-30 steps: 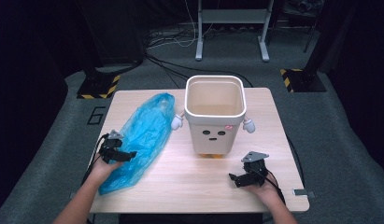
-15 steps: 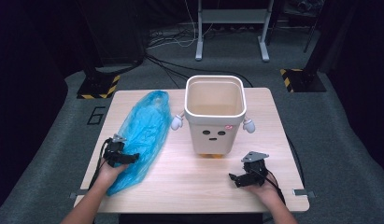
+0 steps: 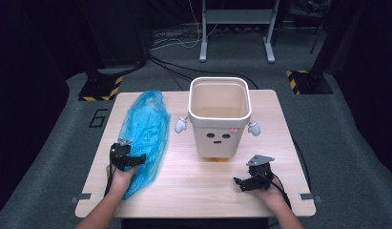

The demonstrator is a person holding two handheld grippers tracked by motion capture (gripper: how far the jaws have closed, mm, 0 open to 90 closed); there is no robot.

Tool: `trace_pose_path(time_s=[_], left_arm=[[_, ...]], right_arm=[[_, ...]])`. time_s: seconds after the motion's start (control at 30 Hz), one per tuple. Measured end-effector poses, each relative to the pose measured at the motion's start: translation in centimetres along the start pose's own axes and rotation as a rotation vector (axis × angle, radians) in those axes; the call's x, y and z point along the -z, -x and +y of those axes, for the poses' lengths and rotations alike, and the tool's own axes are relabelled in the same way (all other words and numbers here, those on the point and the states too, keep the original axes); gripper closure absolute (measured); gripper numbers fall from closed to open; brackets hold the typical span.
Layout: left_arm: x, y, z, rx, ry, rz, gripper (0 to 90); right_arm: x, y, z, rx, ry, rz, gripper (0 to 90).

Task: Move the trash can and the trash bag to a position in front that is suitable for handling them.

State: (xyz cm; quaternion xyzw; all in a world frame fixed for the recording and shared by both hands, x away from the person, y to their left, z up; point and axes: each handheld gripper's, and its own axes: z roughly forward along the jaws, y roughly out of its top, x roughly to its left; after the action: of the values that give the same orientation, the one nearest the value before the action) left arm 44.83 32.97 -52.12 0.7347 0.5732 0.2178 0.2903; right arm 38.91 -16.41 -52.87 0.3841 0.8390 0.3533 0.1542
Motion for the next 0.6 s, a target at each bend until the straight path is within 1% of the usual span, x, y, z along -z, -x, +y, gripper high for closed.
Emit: trace_pose_path(time_s=[0.13, 0.23, 0.27, 0.33, 0.4, 0.47, 0.5, 0.57, 0.6], left_arm=[[0.3, -0.2, 0.2, 0.006, 0.011, -0.011, 13.8], [0.7, -0.3, 0.4, 0.014, 0.039, -0.021, 14.2], [0.8, -0.3, 0.4, 0.017, 0.05, -0.029, 14.2], [1.2, -0.4, 0.6, 0.017, 0.058, -0.045, 14.7], [1.5, -0.4, 0.6, 0.009, 0.072, -0.065, 15.8], [1.8, -0.3, 0.6, -0.01, 0.088, -0.074, 16.2], [2.1, -0.4, 0.7, -0.022, 0.092, -0.095, 17.0], [2.5, -0.4, 0.8, -0.035, 0.113, -0.117, 18.6], [2.7, -0.5, 0.9, -0.041, 0.116, -0.128, 20.5]], right_arm=[[0.0, 0.0, 0.0, -0.002, 0.0, 0.001, 1.7], [0.0, 0.0, 0.0, 0.0, 0.0, 0.0, 1.7], [0.0, 0.0, 0.0, 0.0, 0.0, 0.0, 1.7], [0.0, 0.0, 0.0, 0.001, -0.001, 0.0, 1.6], [0.0, 0.0, 0.0, 0.002, -0.002, 0.001, 1.2], [0.0, 0.0, 0.0, 0.002, -0.003, 0.002, 1.1], [0.0, 0.0, 0.0, 0.002, -0.003, 0.002, 1.0], [0.0, 0.0, 0.0, 0.002, -0.003, 0.002, 1.0], [-0.1, 0.0, 0.0, 0.004, -0.003, 0.003, 0.7]])
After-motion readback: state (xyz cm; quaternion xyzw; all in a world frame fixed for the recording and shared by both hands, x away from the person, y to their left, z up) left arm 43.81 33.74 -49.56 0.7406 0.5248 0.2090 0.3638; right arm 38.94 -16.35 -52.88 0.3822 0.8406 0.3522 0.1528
